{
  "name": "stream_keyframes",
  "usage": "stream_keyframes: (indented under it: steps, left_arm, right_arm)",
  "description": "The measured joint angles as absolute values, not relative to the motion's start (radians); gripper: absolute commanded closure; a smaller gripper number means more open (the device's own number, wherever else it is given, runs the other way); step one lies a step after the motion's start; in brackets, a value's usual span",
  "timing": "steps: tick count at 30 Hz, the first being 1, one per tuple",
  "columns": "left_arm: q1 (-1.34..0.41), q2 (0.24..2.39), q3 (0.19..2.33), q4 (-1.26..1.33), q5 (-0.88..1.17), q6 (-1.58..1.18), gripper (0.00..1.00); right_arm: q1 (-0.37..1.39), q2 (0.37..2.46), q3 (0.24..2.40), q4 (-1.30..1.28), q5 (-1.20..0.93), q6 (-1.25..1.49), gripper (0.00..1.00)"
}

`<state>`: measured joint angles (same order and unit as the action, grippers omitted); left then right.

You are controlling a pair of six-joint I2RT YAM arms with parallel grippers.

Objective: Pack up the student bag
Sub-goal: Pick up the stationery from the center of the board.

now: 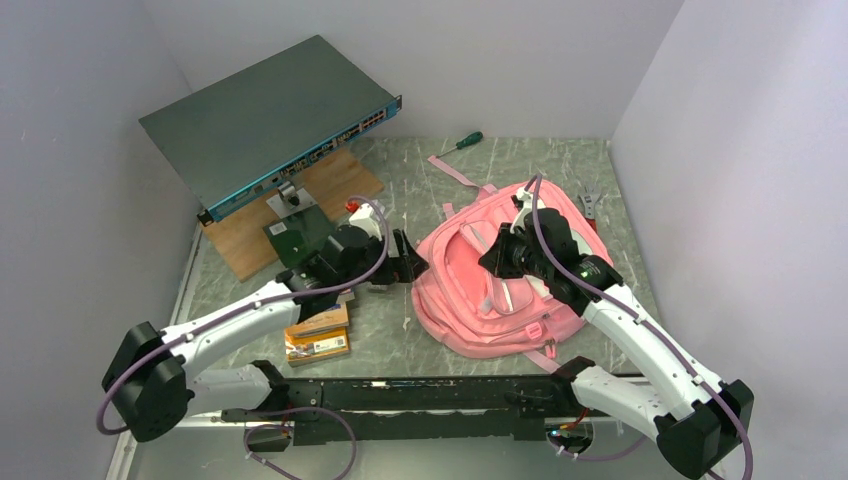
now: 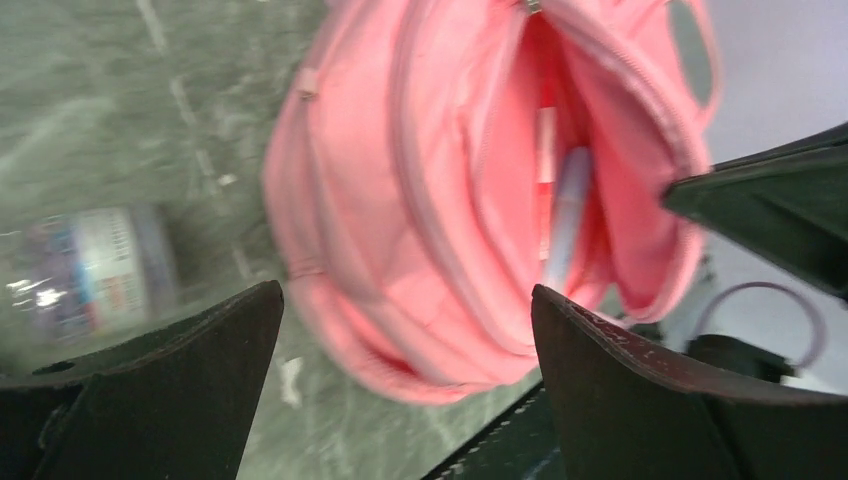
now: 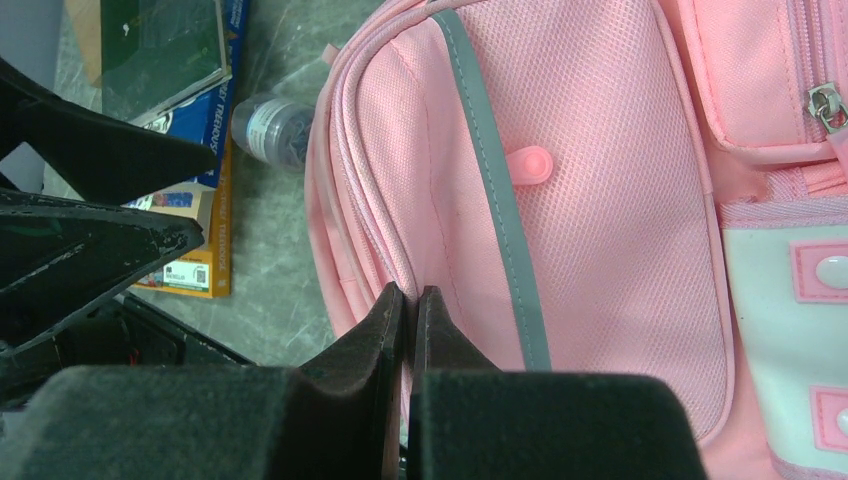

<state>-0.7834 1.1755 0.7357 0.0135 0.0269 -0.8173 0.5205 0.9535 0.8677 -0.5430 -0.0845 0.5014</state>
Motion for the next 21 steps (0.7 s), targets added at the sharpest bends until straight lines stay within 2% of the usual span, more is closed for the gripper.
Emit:
stream_keyframes:
  steps: [4, 10, 16, 21]
  left_arm:
    - [-0.781, 1.167, 0.799, -0.187, -0.093, -0.703, 0.00]
    - [-0.765, 1.278, 0.907, -0.437, -0.269, -0.628, 0.00]
    - [-0.764, 1.392, 0.924, -0.540, -0.326, -0.620, 0.01]
    - [-0.764, 1.445, 0.934, -0.545, -0.346, -0.614, 0.08]
  right_arm:
    - [0.521, 0.953, 0.867, -0.542, -0.084, 0.501, 1.00]
    - [0.521, 0.953, 0.863, -0.537, -0.085, 0.501, 1.00]
    - [0.521, 0.953, 0.863, -0.537, -0.087, 0.501, 1.00]
    - [0.521, 0.953, 0.863, -0.537, -0.087, 0.502, 1.00]
